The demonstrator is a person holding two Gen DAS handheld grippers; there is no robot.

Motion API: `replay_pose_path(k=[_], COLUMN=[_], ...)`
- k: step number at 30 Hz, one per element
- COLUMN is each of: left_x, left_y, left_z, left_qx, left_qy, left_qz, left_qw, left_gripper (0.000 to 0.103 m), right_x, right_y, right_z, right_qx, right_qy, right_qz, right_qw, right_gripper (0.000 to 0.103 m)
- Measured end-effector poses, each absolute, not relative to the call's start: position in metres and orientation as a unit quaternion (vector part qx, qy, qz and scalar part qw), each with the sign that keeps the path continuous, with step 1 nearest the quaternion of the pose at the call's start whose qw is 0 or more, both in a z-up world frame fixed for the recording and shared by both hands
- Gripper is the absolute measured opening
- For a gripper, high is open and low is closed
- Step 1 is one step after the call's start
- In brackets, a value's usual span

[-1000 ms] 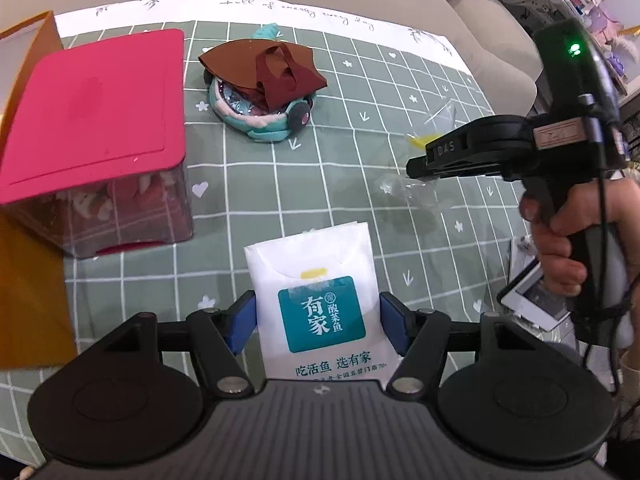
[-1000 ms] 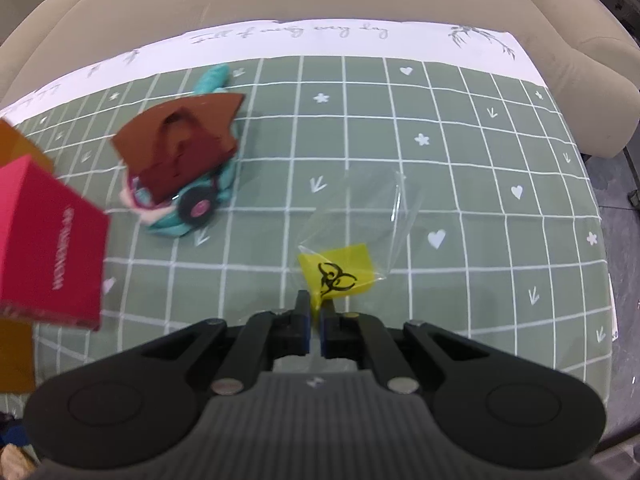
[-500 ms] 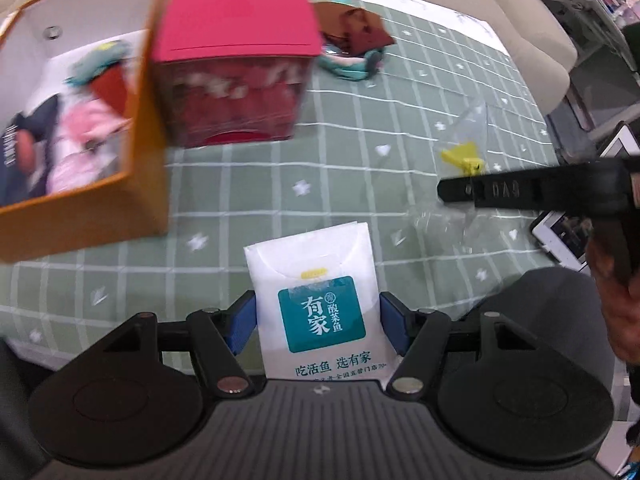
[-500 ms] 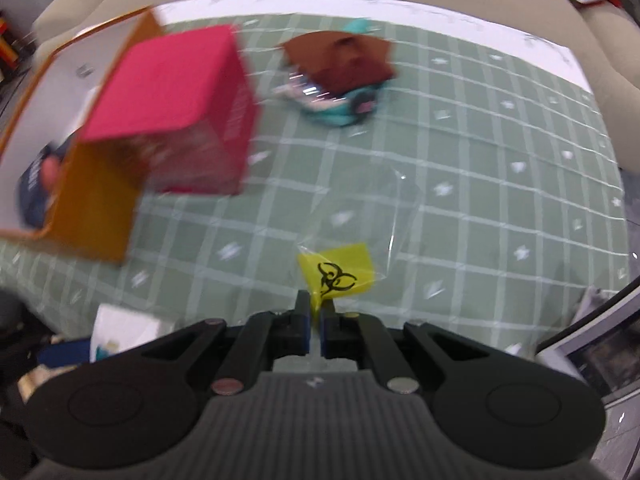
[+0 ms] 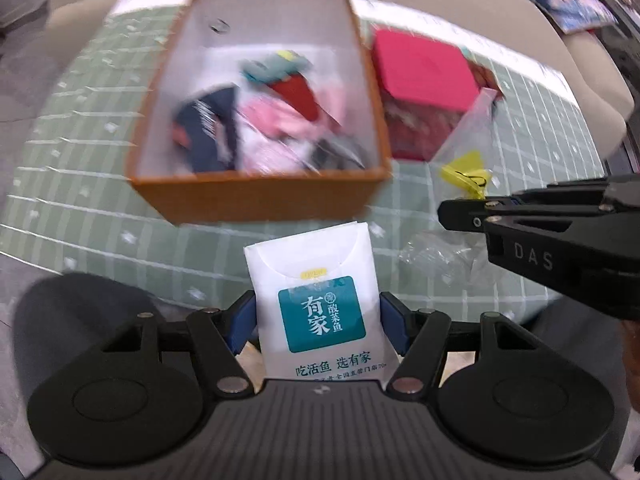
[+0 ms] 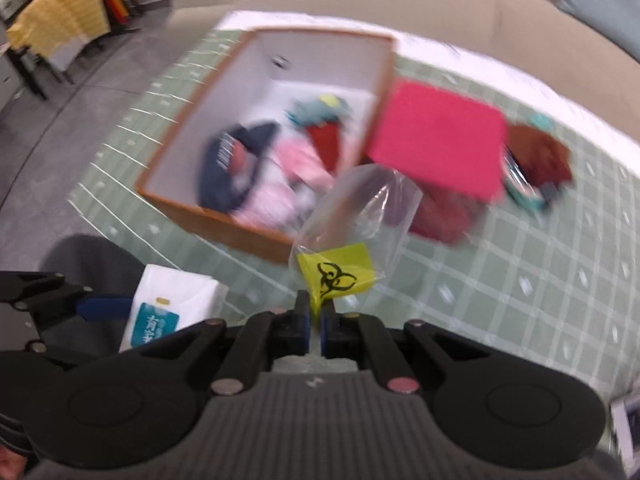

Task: Organize soft objects
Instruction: 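Carry the bag with the right gripper while the left carries the white packet over the box, then open both grippers to drop the bag and packet into the white box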

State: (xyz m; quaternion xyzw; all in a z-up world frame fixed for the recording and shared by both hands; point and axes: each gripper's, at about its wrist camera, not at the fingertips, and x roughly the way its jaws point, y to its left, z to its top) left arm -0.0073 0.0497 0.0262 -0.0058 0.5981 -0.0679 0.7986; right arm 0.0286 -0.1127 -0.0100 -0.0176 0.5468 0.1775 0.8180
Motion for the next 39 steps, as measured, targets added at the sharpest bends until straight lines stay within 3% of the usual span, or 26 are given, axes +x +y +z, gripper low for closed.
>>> replay_pose_path(k=[10,17,25,27,30,33,36,39], left_x=[0.079,0.132,0.164,0.166,0.166,0.163,0.161,0.159], left_y=[0.091,0.087,0.090,0.092,0.089,0.083,0.081,0.080], left_z=[0.058,0.028,-0.019,-0.026,-0.039,-0.049,-0.054,-0.055], left_qx=[-0.002,0.031,0.063,0.061,0.059,0.063,0.063,0.066], left_qy=[0.561,0.569,0.602,0.609,0.616,0.618,0.624,0.624], left_qz=[-0.063,-0.093,-0.107,-0.105,-0.107,-0.107,-0.104,-0.102], left_qw=[0.825,0.816,0.789,0.784,0.778,0.776,0.772,0.772], left_gripper=[0.075,0.075,0.075,0.075,0.075,0.075,0.075,0.075], right_x=[0.146,0.224,0.255,0.258,0.265,0.268,0.268,0.271], right_y=[-0.053,-0.028,-0.009,-0.005,0.003,0.003,-0.001,-0.006], right_z=[-0.002,-0.050,-0.095,-0.101,-0.113,-0.109,-0.100,-0.094], right_qx=[-0.041,-0.078,-0.128,-0.134,-0.155,-0.168,-0.157,-0.137], right_qy=[0.561,0.594,0.624,0.628,0.629,0.621,0.619,0.620], right_qz=[0.216,0.204,0.203,0.206,0.198,0.190,0.191,0.198], right_qw=[0.798,0.774,0.743,0.739,0.736,0.742,0.745,0.747], right_gripper=[0.002,0.002,0.005,0.010,0.029,0.034,0.055,0.058])
